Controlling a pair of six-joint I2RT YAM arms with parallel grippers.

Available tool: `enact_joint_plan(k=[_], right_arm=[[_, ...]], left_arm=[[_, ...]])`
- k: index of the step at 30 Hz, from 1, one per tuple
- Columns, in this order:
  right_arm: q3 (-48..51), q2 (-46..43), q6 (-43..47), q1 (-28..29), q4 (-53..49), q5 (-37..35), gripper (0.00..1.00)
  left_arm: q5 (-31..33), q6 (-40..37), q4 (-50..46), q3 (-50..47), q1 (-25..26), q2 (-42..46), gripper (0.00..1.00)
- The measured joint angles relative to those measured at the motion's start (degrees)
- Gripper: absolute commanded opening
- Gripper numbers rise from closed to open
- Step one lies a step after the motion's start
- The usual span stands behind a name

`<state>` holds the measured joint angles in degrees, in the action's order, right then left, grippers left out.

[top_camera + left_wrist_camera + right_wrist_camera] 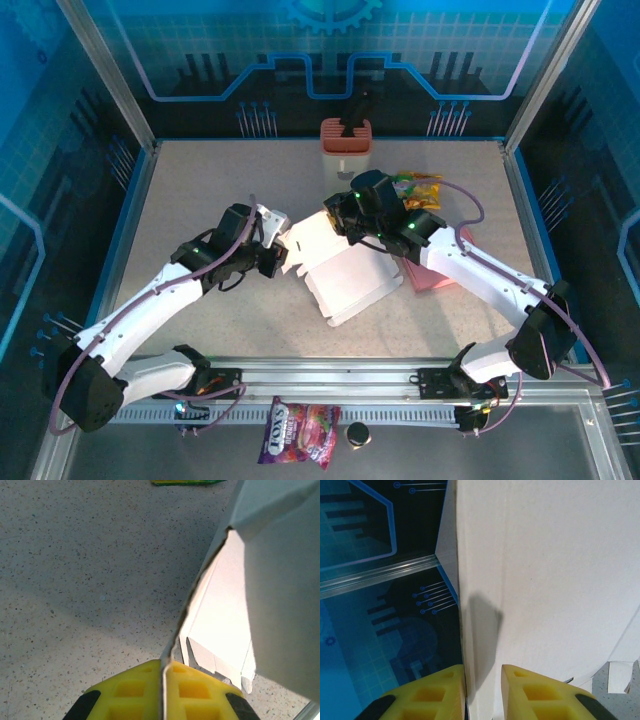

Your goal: Fold the paper box

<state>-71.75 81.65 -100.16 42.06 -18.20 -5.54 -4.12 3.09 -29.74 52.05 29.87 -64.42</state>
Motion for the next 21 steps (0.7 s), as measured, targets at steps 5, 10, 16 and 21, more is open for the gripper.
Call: enact_joint_plan(k=[5,10,16,21], right_arm=[[-0.09,0.83,-0.09,-0.42,0.76,0.31,0.28],[-0.66,2.36,0.07,-0.98,0.96,0.83,0.25],[-0.66,2.51,0.09,-0.98,1.20,1.40,0.15],[-0.63,2.51,0.42,-1.22,1.11,1.53,0.02]], left_arm=[[0.00,0.00,-0.02,0.02,0.00,-0.04,0.00],[0.00,0.00,-0.02,0.02,0.00,-0.04,0.00],[0.00,0.00,-0.02,0.22,0.00,-0.04,0.00],[0.00,0.00,0.07,0.33,0.00,-0.09,0.00]])
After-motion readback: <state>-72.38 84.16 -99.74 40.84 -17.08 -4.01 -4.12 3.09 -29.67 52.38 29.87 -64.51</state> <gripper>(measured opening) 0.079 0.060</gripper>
